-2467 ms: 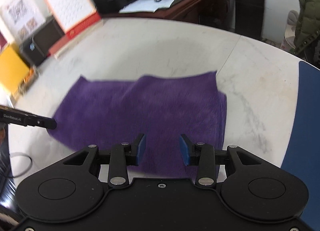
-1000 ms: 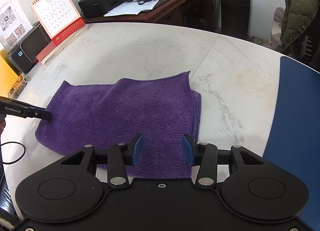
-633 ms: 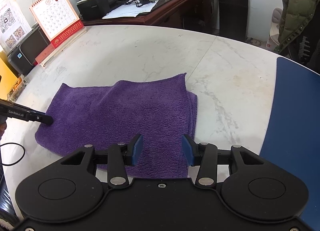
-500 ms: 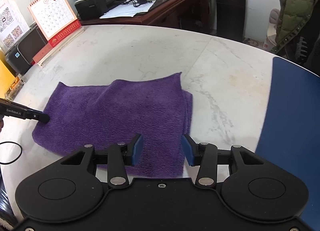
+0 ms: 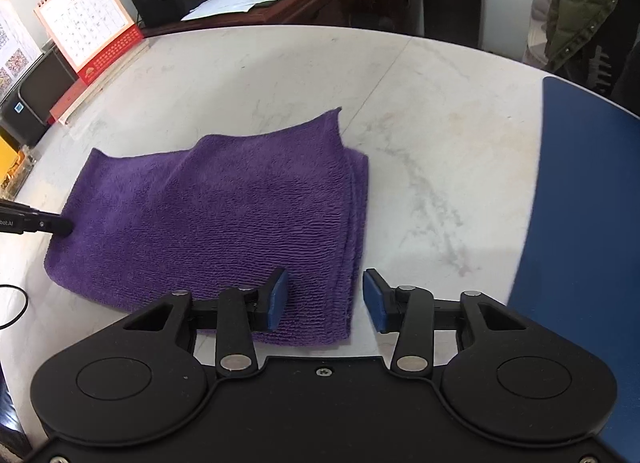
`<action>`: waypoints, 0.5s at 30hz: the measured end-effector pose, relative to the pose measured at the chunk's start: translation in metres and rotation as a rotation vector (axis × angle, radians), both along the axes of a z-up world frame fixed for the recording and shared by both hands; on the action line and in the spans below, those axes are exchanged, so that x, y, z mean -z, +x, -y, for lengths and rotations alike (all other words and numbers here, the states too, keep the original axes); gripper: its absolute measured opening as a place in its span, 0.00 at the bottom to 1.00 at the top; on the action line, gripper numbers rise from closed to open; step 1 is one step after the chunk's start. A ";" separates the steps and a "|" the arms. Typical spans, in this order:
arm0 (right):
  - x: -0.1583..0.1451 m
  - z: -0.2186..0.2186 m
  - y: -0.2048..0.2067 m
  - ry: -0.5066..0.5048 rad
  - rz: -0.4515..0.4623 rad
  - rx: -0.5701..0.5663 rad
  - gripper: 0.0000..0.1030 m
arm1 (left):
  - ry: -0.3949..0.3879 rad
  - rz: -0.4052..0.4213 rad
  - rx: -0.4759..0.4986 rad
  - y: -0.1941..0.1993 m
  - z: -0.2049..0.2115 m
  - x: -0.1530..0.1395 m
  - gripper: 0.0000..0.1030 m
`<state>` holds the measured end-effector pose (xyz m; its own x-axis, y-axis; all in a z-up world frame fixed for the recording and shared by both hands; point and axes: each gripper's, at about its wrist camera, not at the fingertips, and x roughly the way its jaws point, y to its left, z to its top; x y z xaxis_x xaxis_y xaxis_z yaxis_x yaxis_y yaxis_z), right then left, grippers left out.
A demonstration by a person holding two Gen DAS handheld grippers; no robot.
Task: Fold towel
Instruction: 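Hold the towel edge with the left gripper while the right gripper pinches then opens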
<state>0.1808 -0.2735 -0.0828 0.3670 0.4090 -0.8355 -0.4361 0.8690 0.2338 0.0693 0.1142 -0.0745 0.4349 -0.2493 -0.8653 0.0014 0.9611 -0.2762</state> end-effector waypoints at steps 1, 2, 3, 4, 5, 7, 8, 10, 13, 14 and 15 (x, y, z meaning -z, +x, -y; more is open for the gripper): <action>-0.001 -0.001 0.000 -0.001 0.002 -0.003 0.31 | -0.004 0.004 0.001 -0.001 0.000 -0.001 0.03; -0.001 -0.002 0.000 -0.003 0.005 -0.006 0.28 | -0.009 0.008 0.001 -0.002 -0.001 -0.001 0.03; -0.002 -0.002 0.000 -0.004 0.007 -0.008 0.27 | -0.012 0.011 0.000 -0.003 -0.001 -0.002 0.03; -0.002 -0.003 0.000 -0.006 0.010 -0.011 0.23 | -0.016 0.013 -0.002 -0.004 -0.002 -0.002 0.03; -0.003 -0.004 0.000 -0.007 0.012 -0.014 0.16 | -0.021 0.014 -0.004 -0.005 -0.002 -0.002 0.03; -0.004 -0.005 0.000 -0.010 0.017 -0.020 0.13 | -0.028 0.017 -0.008 -0.006 -0.003 -0.001 0.03; -0.004 -0.006 0.000 -0.011 0.020 -0.022 0.10 | -0.033 0.020 -0.010 -0.007 -0.004 -0.001 0.03; -0.005 -0.008 -0.001 -0.014 0.025 -0.028 0.09 | -0.039 0.031 -0.013 -0.008 -0.005 -0.002 0.03; -0.007 -0.010 -0.001 -0.018 0.032 -0.037 0.09 | -0.048 0.040 -0.015 -0.010 -0.008 -0.003 0.03; -0.007 -0.011 -0.001 -0.020 0.035 -0.039 0.09 | -0.048 0.040 -0.014 -0.010 -0.009 -0.003 0.03; -0.008 -0.012 -0.001 -0.021 0.037 -0.042 0.09 | -0.048 0.039 -0.011 -0.010 -0.009 -0.002 0.03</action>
